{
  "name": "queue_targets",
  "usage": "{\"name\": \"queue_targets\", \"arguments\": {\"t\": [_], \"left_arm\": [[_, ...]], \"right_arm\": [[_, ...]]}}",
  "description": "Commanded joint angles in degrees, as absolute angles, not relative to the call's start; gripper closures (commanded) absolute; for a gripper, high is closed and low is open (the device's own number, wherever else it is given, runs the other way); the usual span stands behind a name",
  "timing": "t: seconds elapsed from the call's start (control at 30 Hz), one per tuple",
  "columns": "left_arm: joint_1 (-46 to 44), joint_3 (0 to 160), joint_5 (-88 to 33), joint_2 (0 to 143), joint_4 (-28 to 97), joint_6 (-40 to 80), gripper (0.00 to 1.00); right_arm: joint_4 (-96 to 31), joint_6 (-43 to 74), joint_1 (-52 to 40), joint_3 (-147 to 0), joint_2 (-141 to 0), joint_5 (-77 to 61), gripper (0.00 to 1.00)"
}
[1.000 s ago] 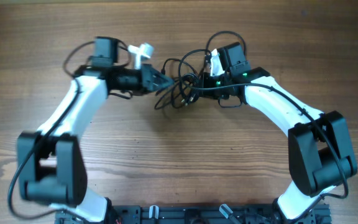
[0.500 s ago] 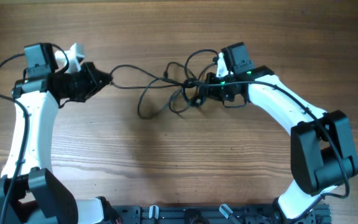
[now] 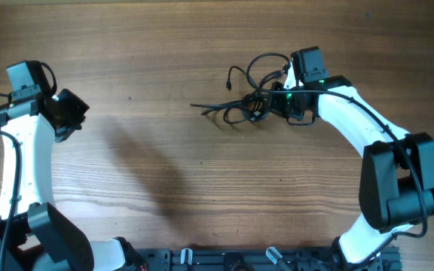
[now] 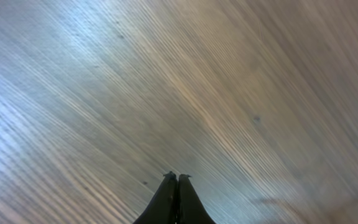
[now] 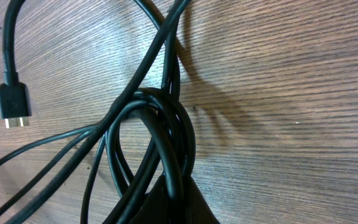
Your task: Untangle cables
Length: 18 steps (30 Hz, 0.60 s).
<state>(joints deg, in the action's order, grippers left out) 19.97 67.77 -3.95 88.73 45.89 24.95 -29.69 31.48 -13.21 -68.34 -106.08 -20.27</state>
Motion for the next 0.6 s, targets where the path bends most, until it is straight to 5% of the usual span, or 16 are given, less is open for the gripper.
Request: {"name": "queue_targets", "arguments": {"t": [0.0, 0.07, 0.27, 0.57], "left_arm": [[17.3, 68.1, -16.9, 87.9, 45.5, 13.8, 0.9], [14.0, 68.1, -24.6, 87.9, 45.5, 8.6, 0.79], [1.5, 68.1, -35.1, 87.9, 44.5, 6.4, 0.26], [-13.0, 68.1, -24.4, 87.9, 36.4, 6.3, 0.0]], "right_arm": [[-29.9, 31.7, -13.5, -68.9, -107.4, -19.2, 0.96], [-29.9, 31.7, -13.5, -68.9, -107.4, -19.3, 0.96], [-29.9, 31.7, -13.5, -68.9, -107.4, -19.3, 0.96], [-30.5, 31.5, -13.5, -68.9, -107.4, -19.3, 0.96]]}}
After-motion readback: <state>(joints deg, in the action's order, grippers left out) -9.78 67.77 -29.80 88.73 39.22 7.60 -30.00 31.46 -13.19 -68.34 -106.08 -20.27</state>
